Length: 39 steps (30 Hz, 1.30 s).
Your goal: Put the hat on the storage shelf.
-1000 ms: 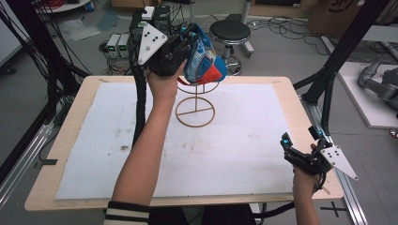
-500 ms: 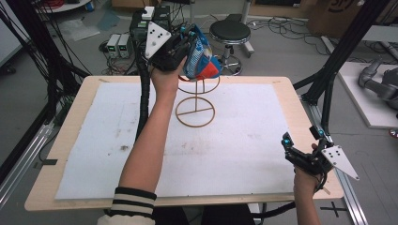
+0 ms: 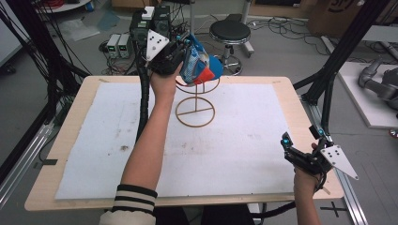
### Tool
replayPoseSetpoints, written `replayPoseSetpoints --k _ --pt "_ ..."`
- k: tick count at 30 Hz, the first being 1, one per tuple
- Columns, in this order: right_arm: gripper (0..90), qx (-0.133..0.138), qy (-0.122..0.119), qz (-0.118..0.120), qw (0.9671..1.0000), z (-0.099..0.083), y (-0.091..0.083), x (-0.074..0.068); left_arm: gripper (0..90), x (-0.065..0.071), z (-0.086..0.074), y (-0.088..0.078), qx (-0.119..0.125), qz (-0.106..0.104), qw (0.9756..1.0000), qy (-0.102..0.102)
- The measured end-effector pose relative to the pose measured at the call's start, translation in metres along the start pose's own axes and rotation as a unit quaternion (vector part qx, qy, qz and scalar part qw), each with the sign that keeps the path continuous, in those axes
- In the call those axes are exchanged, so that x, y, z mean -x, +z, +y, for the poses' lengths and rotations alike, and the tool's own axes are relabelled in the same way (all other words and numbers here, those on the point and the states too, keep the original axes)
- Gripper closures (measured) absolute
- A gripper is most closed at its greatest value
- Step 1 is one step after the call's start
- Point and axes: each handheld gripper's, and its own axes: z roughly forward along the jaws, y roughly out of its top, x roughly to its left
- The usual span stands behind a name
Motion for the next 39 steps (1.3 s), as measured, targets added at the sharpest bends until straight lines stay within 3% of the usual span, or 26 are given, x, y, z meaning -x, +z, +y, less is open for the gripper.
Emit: replayPoseSetpoints --k 7,9,17,18,22,26,28,31,39 --pt "2.5 0.0 -0.002 -0.002 1.0 0.0 0.0 0.0 86.7 -0.002 -0.007 0.004 -0.011 0.002 0.9999 0.0" --pt "2.5 -0.003 0.0 -0.004 1.0 0.0 0.0 0.001 81.6 -0.003 -0.009 0.005 -0.012 0.001 0.9999 -0.003" --pt "2.5 -0.001 0.0 -0.005 1.0 -0.001 0.0 0.002 76.4 -0.005 -0.008 0.002 -0.012 0.003 0.9999 -0.005" --pt "2.5 -0.002 0.001 -0.006 1.0 0.0 -0.001 0.002 74.1 -0.005 -0.007 0.002 -0.01 0.0 0.9999 -0.006" --pt "2.5 0.001 -0.003 -0.003 1.0 0.0 0.0 0.0 45.3 -0.004 -0.004 -0.001 -0.009 0.005 0.9999 -0.012" --pt "2.5 0.0 -0.002 -0.002 1.0 0.0 0.001 -0.001 35.7 -0.004 -0.003 -0.007 -0.015 0.004 0.9998 -0.01" --pt "2.5 -0.001 -0.001 -0.003 1.0 0.001 0.001 -0.002 33.7 -0.004 -0.001 -0.012 -0.012 0.0 0.9999 -0.007" --pt "2.5 0.002 -0.005 -0.002 1.0 0.002 0.001 -0.003 23.7 -0.005 0.0 -0.021 -0.001 -0.01 0.9999 -0.01" --pt "2.5 0.001 -0.005 -0.004 1.0 0.003 0.001 -0.006 19.9 -0.009 0.006 -0.055 0.003 -0.015 0.9998 0.009"
